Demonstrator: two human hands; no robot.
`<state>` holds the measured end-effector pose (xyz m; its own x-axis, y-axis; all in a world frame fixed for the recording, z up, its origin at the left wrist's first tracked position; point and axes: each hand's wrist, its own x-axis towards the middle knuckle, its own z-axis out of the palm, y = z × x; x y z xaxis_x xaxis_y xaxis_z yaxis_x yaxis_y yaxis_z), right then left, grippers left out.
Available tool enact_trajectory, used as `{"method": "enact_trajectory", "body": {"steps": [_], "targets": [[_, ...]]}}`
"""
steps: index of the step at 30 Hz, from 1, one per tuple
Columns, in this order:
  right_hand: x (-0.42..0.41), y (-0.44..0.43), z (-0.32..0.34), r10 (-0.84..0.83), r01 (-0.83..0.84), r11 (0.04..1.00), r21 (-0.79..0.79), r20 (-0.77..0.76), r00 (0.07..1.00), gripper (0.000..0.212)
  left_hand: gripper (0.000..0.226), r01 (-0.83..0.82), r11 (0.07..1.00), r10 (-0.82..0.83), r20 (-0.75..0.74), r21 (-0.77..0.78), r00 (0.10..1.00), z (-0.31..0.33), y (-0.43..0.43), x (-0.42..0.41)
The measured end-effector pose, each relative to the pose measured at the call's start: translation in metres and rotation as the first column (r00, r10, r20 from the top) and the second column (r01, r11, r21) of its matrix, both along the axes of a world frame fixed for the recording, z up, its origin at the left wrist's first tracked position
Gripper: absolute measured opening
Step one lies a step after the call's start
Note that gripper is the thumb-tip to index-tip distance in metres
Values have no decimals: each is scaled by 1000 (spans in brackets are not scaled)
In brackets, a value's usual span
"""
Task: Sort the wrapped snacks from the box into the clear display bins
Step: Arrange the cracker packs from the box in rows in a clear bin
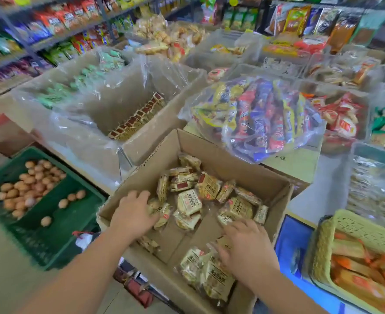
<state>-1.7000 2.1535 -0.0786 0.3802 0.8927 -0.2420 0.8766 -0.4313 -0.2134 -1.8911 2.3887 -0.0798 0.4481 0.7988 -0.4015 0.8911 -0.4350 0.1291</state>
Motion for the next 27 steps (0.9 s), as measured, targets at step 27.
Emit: {"method": "enact_trajectory", "body": {"steps": [27], "targets": [[-11,10,3,-161,164,986,-36,74,984,37,128,169,919,-288,-314,-356,904,-76,0,55]]}}
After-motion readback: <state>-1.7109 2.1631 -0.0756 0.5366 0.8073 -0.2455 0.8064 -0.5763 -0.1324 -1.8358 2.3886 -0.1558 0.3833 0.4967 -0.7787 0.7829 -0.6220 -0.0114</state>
